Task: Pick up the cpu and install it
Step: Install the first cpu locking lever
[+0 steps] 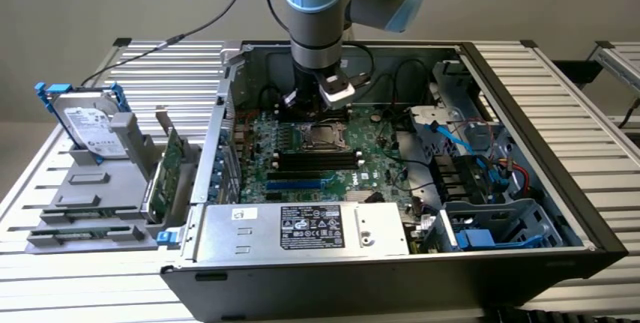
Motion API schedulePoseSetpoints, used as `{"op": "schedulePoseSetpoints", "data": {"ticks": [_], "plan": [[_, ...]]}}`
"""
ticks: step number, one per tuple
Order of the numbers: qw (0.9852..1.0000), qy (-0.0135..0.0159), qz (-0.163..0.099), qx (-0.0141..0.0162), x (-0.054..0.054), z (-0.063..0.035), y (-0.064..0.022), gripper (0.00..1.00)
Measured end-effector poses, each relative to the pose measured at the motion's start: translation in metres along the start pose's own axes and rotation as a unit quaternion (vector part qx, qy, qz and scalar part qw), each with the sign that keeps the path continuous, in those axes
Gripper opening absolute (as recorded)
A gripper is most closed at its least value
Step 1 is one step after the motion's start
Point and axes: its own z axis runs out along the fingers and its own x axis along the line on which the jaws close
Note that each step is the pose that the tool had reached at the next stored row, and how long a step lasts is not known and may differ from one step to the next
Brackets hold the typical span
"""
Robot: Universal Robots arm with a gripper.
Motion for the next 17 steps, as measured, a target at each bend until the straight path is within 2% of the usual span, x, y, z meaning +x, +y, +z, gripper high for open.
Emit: {"op": "schedulePoseSetpoints", "data": {"ticks": [2,7,13,17], "plan": [[1.0,-0.0007,0.0,-0.001,0.0,-0.0001,-0.0004,0.11],[1.0,-0.0012,0.0,-0.0014,0.0,-0.0006,-0.0005,0.11],[1.0,-0.002,0.0,-0.0008,0.002,-0.0138,-0.0034,0.11],[1.0,-0.0019,0.001,0.0005,0.001,-0.0166,-0.0046,0.11]]}}
